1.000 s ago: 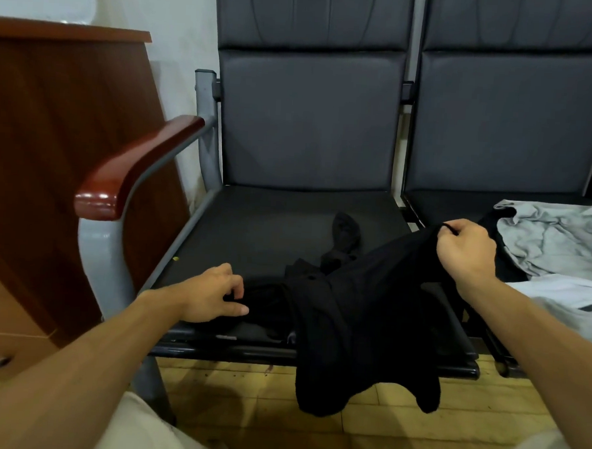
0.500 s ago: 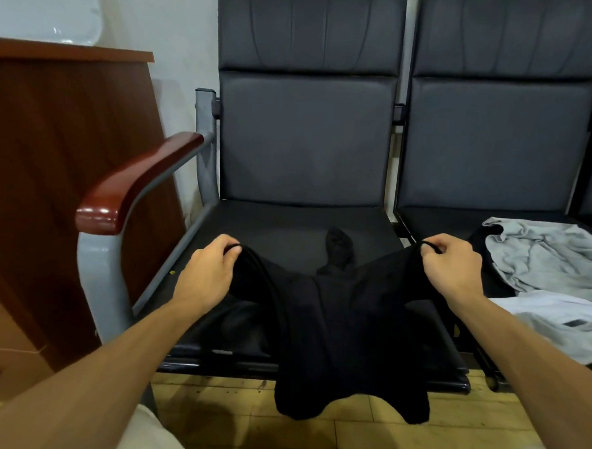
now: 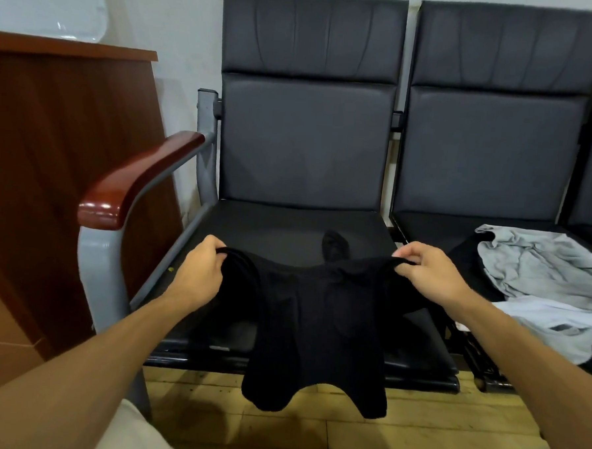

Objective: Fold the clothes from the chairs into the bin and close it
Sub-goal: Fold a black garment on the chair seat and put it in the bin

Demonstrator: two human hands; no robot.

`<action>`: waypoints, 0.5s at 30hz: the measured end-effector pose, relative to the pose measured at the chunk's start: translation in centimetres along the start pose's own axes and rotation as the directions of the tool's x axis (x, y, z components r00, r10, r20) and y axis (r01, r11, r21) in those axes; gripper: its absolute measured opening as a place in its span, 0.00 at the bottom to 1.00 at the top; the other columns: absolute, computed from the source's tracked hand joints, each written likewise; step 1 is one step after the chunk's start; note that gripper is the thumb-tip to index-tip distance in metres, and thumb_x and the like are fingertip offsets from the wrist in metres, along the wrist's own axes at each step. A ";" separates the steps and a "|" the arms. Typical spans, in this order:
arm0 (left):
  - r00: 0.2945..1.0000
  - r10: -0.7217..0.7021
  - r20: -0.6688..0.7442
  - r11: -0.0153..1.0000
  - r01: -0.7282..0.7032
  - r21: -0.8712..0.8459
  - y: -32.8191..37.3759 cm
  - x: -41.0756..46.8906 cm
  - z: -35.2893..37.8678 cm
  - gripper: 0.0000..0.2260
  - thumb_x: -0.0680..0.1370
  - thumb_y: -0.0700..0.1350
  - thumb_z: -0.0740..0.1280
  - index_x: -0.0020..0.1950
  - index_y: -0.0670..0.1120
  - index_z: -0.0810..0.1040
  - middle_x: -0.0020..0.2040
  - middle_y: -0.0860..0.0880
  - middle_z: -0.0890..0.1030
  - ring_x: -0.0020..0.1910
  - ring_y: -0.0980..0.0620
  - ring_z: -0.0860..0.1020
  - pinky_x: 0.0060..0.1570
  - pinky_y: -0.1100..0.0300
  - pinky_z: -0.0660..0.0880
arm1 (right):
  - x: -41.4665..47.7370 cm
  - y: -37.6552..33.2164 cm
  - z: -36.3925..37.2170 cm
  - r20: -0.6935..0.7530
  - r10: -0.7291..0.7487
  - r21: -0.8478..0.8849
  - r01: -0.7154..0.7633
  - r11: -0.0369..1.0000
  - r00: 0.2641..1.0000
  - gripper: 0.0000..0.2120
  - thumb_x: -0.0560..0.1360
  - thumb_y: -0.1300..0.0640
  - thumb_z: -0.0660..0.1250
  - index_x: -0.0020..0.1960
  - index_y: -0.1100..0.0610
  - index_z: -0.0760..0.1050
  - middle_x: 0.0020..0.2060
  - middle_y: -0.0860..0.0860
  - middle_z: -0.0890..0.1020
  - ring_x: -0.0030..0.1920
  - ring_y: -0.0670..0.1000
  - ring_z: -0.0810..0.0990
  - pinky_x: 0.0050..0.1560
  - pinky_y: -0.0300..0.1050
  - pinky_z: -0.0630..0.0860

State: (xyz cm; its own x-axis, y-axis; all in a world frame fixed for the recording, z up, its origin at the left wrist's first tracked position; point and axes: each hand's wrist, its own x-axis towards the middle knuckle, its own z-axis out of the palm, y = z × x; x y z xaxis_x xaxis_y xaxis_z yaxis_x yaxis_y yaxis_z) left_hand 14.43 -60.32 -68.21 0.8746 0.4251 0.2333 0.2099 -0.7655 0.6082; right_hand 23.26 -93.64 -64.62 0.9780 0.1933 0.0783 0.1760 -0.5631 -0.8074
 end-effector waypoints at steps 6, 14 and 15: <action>0.980 0.195 0.030 0.965 -0.197 0.174 1.3 -1.6 -1.5 0.06 0.83 0.48 0.57 0.55 0.50 0.72 0.46 0.51 0.79 0.45 0.48 0.78 0.44 0.49 0.75 | -1.9 -1.8 -1.3 0.119 -0.062 0.156 0.042 0.987 0.991 0.08 0.75 0.65 0.68 0.43 0.55 0.84 0.39 0.52 0.85 0.42 0.51 0.83 0.48 0.44 0.77; 0.986 0.166 -0.008 0.975 -0.165 -0.147 8.9 -2.3 -6.9 0.08 0.82 0.46 0.59 0.52 0.46 0.77 0.46 0.49 0.80 0.46 0.49 0.76 0.45 0.56 0.69 | -4.4 -8.2 -3.0 0.102 -0.134 0.603 0.046 0.796 0.986 0.10 0.75 0.64 0.60 0.45 0.59 0.80 0.44 0.57 0.82 0.46 0.55 0.81 0.48 0.49 0.75; 0.990 0.144 -0.010 0.967 -0.143 -0.213 10.4 -2.2 -8.2 0.08 0.82 0.46 0.59 0.51 0.45 0.77 0.46 0.48 0.80 0.46 0.48 0.76 0.43 0.56 0.69 | -4.5 -9.5 -3.4 0.055 -0.116 0.597 0.061 0.800 0.992 0.10 0.75 0.62 0.61 0.46 0.58 0.81 0.45 0.56 0.83 0.47 0.55 0.81 0.48 0.50 0.75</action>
State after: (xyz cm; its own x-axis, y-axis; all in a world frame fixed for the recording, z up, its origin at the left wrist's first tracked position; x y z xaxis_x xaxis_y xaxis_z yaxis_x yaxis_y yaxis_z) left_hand 11.10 -65.26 -56.18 0.8912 0.3154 0.3260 -0.0150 -0.6977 0.7162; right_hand 17.54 -91.89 -55.31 0.9431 0.3019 0.1393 0.1332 0.0407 -0.9903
